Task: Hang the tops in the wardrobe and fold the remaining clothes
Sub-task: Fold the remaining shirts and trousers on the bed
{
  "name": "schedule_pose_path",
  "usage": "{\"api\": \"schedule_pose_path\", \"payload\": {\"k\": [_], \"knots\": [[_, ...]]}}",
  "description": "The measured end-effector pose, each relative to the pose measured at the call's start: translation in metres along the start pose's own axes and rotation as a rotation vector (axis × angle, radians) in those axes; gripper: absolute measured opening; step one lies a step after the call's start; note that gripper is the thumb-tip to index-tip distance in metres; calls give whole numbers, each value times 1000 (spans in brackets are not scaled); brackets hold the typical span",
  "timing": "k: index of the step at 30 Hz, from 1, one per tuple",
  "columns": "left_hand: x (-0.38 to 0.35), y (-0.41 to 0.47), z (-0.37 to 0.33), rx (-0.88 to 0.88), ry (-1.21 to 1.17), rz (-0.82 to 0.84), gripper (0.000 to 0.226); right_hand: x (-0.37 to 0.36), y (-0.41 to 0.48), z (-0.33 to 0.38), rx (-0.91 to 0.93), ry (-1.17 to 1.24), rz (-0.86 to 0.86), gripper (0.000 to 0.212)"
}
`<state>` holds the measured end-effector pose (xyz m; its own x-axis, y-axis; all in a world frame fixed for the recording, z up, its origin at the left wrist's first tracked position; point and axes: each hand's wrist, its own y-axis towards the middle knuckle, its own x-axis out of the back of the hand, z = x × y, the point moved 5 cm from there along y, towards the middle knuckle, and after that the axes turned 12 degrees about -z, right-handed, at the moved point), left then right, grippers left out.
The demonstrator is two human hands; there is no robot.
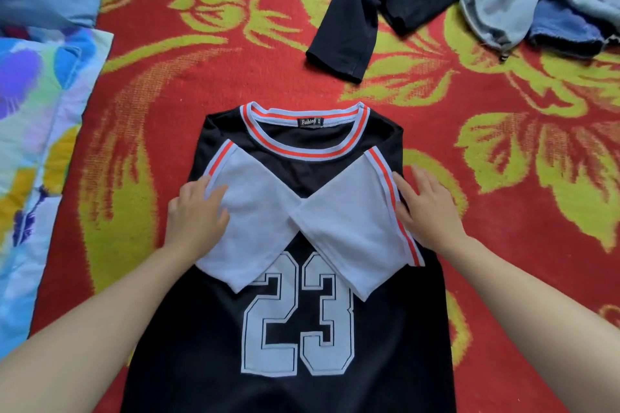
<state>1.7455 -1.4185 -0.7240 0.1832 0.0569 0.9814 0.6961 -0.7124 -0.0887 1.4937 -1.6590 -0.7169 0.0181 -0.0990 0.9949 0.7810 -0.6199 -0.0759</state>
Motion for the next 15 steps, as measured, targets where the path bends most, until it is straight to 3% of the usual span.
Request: {"api": "schedule_pose_path", "payload": {"k": [2, 4, 7, 10, 13, 15], "knots": [[6, 26, 5, 41, 40, -25, 50, 2, 29, -6, -114, 3, 58, 52], [2, 56, 20, 136, 0, 11, 56, 4, 55, -8, -255, 179, 120, 57], [2, 87, 28, 294, -333, 70, 66, 7, 83, -12, -493, 524, 89, 60], [3, 99, 27, 496, -673, 48, 69, -3, 94, -21, -710, 695, 65, 72], [6, 108, 34, 621, -728, -36, 72, -9, 97, -28, -876, 786, 5, 73], [5, 111, 38, 680, -746, -46, 68, -10, 96, -31, -967, 864, -52, 61]]}}
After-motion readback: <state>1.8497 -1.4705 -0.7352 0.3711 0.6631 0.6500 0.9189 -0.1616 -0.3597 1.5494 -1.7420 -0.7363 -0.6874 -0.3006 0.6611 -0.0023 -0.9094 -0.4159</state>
